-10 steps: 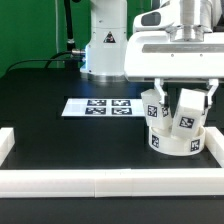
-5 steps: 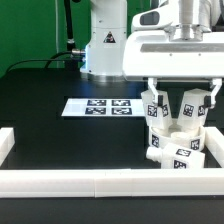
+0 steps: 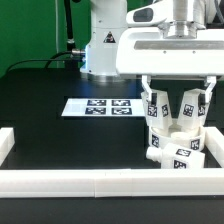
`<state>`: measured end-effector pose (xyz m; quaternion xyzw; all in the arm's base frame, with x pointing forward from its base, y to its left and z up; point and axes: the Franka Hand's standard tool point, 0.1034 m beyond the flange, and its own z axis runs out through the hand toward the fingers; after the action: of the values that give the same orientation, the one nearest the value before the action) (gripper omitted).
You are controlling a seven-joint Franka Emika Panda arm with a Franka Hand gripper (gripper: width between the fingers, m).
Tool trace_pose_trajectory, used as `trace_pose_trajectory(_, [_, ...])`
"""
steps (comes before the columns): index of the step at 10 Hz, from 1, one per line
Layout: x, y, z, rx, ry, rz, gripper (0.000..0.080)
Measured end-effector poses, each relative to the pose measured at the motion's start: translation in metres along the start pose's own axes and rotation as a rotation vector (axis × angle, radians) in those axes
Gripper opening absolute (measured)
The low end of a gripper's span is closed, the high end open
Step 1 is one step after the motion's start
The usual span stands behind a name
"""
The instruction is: Assemble stool
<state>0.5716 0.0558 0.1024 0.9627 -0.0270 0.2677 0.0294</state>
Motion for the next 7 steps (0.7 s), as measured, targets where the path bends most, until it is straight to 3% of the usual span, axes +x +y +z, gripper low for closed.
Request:
trace_pose_trajectory(2, [0.029, 0.027, -0.013, 0.023, -0.038, -0.017, 0.0649])
trace_pose_trajectory(4, [0.064, 0.056, -0.011, 0.033, -0.064, -0.025, 0.0649])
trace_pose_trajectory(7, [0.056, 0.048, -0.009, 0.053, -0.112, -0.013, 0.0649])
